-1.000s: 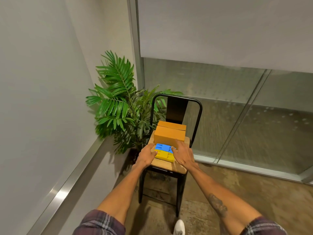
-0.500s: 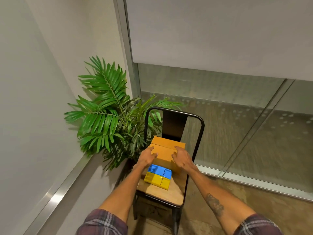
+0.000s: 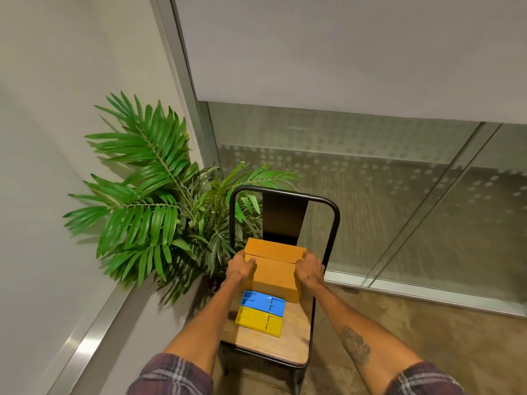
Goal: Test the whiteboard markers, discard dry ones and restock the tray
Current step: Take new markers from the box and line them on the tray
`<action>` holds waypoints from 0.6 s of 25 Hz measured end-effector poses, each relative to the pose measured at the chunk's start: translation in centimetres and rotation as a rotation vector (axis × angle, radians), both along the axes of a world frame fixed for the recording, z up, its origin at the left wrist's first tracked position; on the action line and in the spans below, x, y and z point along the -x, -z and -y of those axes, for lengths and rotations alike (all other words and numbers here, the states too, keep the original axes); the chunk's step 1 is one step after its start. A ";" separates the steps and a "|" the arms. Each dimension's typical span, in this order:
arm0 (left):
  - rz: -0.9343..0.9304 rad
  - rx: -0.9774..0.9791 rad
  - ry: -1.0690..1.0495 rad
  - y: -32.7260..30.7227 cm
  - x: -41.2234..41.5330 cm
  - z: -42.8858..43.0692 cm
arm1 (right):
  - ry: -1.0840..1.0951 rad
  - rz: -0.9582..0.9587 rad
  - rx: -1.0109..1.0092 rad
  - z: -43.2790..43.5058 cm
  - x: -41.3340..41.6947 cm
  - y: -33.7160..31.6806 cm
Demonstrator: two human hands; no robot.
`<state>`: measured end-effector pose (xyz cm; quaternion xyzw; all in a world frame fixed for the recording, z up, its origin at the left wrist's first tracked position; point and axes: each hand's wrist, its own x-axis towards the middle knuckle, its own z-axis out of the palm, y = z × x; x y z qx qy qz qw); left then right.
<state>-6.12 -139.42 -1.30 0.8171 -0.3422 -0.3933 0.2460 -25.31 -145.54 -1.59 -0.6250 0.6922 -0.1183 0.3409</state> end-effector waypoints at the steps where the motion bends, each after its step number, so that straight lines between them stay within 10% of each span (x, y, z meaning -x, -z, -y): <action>1: -0.033 -0.018 -0.012 0.0 -0.1 0.2 | 0.020 -0.012 0.007 0.0 -0.2 0.0; 15: -0.468 0.182 -0.404 0.3 -3.2 -0.5 | 0.518 0.406 -0.065 2.2 -0.8 1.7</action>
